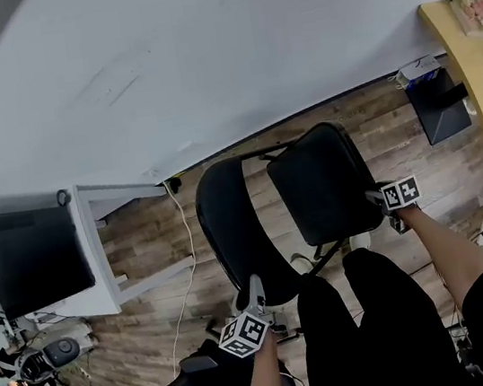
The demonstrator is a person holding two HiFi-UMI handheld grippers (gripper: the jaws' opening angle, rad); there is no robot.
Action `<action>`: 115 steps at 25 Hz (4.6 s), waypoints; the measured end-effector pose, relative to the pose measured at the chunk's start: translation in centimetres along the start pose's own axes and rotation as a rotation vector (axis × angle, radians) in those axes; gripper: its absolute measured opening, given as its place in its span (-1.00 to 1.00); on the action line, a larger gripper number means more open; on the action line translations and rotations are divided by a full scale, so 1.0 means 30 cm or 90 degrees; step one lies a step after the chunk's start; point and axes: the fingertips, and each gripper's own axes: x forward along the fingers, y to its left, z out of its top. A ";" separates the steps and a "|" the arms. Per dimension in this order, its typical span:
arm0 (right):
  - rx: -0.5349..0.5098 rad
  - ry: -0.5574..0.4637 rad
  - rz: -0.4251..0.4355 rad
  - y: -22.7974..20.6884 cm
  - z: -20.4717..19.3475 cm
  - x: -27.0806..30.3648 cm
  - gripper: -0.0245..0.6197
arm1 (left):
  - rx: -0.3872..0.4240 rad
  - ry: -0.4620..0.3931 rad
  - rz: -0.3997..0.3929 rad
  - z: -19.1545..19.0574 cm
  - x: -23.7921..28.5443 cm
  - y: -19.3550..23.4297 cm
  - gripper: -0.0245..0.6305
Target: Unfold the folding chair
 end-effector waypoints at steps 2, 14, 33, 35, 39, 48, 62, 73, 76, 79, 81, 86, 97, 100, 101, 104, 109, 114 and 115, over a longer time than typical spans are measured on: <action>0.007 -0.006 -0.003 -0.051 -0.005 0.017 -0.24 | -0.002 0.004 0.008 -0.016 0.021 0.025 -0.54; 0.120 -0.061 -0.118 -0.513 -0.039 0.094 -0.34 | -0.056 0.031 0.001 -0.189 0.194 -0.019 -0.50; 0.127 0.021 -0.193 -0.830 -0.245 0.233 -0.41 | 0.020 0.049 -0.058 -0.325 0.356 -0.310 -0.57; 0.104 0.022 -0.214 -0.833 -0.246 0.237 -0.42 | 0.021 0.047 -0.055 -0.325 0.360 -0.307 -0.56; 0.121 0.006 -0.226 -0.830 -0.237 0.225 -0.41 | 0.027 0.047 -0.052 -0.330 0.365 -0.304 -0.56; 0.128 -0.041 -0.192 -0.606 -0.274 0.007 -0.41 | 0.054 0.062 -0.038 -0.302 0.304 -0.299 -0.31; 0.035 -0.165 -0.106 -0.045 -0.348 -0.687 -0.41 | 0.128 -0.071 -0.186 -0.065 0.011 -0.616 -0.15; -0.120 -0.353 -0.081 0.714 -0.504 -1.309 -0.41 | 0.153 -0.106 -0.382 -0.178 -0.713 -0.648 -0.23; -0.118 -0.413 -0.098 0.801 -0.548 -1.417 -0.41 | 0.102 -0.147 -0.355 -0.217 -0.826 -0.602 -0.29; -0.098 -0.468 -0.107 0.856 -0.593 -1.540 -0.41 | 0.115 -0.127 -0.372 -0.278 -0.924 -0.602 -0.46; -0.099 -0.489 -0.118 0.871 -0.632 -1.615 -0.41 | 0.136 -0.115 -0.379 -0.302 -0.976 -0.598 -0.76; -0.106 -0.523 -0.132 0.848 -0.667 -1.695 -0.46 | 0.127 -0.165 -0.382 -0.257 -1.078 -0.576 -0.88; -0.200 -0.591 -0.043 0.815 -0.690 -1.912 -0.92 | 0.179 -0.254 -0.343 -0.337 -1.142 -0.913 -0.88; -0.244 -0.602 -0.058 0.721 -0.718 -1.999 -0.92 | 0.189 -0.275 -0.326 -0.397 -1.139 -1.046 -0.88; -0.261 -0.607 -0.062 0.687 -0.720 -2.023 -0.92 | 0.193 -0.283 -0.321 -0.416 -1.136 -1.087 -0.88; -0.291 -0.618 -0.067 0.590 -0.721 -2.078 -0.92 | 0.200 -0.298 -0.305 -0.470 -1.135 -1.190 -0.88; -0.273 -0.602 -0.062 0.462 -0.719 -2.112 -0.92 | 0.210 -0.305 -0.285 -0.544 -1.155 -1.286 -0.88; -0.268 -0.597 -0.065 0.395 -0.730 -2.143 -0.92 | 0.209 -0.309 -0.263 -0.604 -1.163 -1.320 -0.88; -0.269 -0.599 -0.065 0.386 -0.733 -2.150 -0.92 | 0.209 -0.312 -0.259 -0.611 -1.164 -1.326 -0.88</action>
